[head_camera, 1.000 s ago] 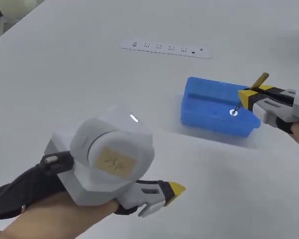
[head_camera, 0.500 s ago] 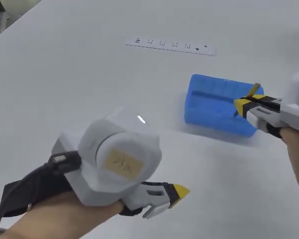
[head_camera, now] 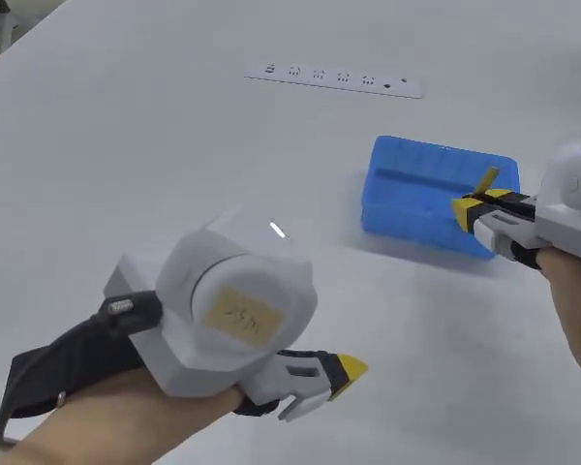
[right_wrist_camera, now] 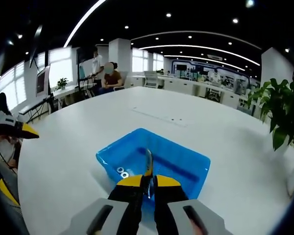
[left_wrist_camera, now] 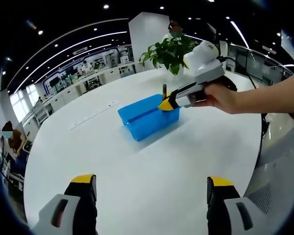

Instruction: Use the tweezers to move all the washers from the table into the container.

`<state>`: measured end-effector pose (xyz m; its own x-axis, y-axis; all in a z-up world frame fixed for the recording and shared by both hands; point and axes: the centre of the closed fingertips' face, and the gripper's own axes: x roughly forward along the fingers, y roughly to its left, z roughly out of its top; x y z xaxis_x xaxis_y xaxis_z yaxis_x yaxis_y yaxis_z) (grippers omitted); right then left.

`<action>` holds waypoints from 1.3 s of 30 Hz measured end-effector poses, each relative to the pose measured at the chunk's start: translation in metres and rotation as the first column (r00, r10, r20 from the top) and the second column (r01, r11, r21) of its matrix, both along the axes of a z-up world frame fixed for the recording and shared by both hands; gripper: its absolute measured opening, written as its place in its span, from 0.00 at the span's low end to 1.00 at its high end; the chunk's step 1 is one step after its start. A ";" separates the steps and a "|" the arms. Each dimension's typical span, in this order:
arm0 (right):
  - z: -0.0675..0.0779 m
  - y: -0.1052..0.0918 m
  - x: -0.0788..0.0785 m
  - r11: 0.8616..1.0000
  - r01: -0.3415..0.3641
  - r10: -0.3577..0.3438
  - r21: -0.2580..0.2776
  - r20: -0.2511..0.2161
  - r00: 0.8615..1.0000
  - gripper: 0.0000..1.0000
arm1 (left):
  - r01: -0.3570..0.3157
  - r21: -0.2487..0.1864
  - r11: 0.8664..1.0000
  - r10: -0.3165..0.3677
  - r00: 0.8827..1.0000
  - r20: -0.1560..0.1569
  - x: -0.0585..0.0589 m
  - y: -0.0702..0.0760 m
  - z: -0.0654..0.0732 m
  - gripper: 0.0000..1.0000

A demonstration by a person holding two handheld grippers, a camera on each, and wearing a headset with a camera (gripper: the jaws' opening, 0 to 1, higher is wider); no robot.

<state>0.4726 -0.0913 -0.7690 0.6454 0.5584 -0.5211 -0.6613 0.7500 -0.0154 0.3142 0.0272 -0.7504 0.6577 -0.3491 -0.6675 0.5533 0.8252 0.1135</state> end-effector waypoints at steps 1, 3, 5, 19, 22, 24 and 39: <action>0.001 0.000 0.000 1.000 0.003 -0.003 0.009 0.003 1.000 0.04 | 0.000 0.001 1.000 0.000 1.000 0.001 0.000 0.000 0.000 0.96; 0.001 -0.001 0.000 1.000 0.007 -0.007 0.011 -0.003 1.000 0.04 | 0.002 0.004 1.000 -0.002 1.000 0.005 0.001 0.000 0.001 0.96; 0.001 -0.002 0.001 1.000 0.010 -0.010 0.015 -0.009 1.000 0.04 | 0.007 0.006 1.000 -0.007 1.000 0.008 0.001 0.000 0.002 0.95; 0.054 0.004 -0.019 0.998 -0.016 0.013 0.062 0.057 0.998 0.04 | 0.111 -0.053 0.992 -0.107 0.991 0.084 0.013 -0.030 0.038 0.74; 0.064 0.003 -0.031 0.999 -0.049 0.047 0.019 0.093 0.995 0.04 | 0.154 -0.080 0.985 -0.145 0.984 0.103 0.013 -0.041 0.050 0.65; 0.067 0.002 -0.040 0.998 -0.059 0.058 0.009 0.100 0.993 0.04 | 0.177 -0.092 0.980 -0.166 0.979 0.117 0.013 -0.048 0.057 0.59; 0.074 0.011 -0.112 0.977 -0.201 0.208 -0.071 0.114 0.971 0.04 | 0.348 -0.169 0.922 -0.316 0.930 0.189 0.007 -0.093 0.110 0.29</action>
